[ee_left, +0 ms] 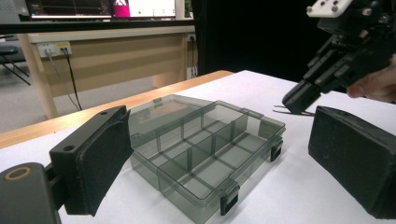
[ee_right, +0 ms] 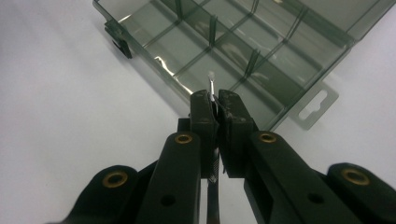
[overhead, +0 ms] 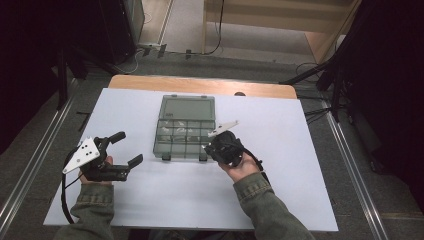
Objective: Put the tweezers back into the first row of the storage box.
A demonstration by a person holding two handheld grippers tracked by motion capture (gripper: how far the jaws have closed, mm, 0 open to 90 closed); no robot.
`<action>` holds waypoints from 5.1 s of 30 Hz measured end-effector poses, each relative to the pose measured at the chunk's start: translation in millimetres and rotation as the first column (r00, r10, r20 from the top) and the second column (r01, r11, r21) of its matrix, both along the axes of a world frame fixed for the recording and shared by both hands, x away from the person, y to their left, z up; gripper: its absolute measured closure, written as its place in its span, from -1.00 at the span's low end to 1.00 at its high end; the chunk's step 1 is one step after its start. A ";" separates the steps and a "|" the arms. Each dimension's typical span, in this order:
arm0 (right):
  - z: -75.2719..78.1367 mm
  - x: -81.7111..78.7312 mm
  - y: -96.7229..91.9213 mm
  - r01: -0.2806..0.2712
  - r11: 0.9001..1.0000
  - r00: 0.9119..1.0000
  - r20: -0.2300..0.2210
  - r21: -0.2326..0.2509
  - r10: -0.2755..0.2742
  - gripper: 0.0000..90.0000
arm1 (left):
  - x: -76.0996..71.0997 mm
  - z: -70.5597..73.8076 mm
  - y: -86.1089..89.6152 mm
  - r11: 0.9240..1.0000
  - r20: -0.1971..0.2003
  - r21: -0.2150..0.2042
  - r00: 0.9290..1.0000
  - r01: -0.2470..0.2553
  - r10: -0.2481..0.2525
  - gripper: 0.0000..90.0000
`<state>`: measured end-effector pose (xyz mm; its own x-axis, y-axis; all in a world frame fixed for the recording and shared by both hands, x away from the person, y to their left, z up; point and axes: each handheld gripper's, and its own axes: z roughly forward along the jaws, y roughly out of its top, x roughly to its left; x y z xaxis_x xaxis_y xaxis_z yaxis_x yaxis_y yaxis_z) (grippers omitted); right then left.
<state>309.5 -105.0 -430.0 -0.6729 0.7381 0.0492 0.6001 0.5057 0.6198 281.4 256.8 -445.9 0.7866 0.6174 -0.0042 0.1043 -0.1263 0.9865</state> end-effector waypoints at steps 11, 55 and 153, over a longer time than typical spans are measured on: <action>17.6 29.0 5.9 -0.092 0.995 0.994 0.061 -0.027 0.093 0.94 | 0.0 0.2 0.1 1.000 0.001 -0.002 1.000 0.002 -0.002 -0.87; -7.5 112.2 56.0 -0.297 0.938 0.935 0.144 -0.178 0.324 0.92 | 0.3 0.8 3.4 1.000 0.001 -0.009 1.000 -0.001 0.001 -0.87; -28.8 -40.8 -124.4 0.158 0.968 0.978 0.102 0.195 -0.180 -1.00 | 4.7 -2.5 -6.0 1.000 0.006 -0.016 1.000 -0.005 0.005 -0.87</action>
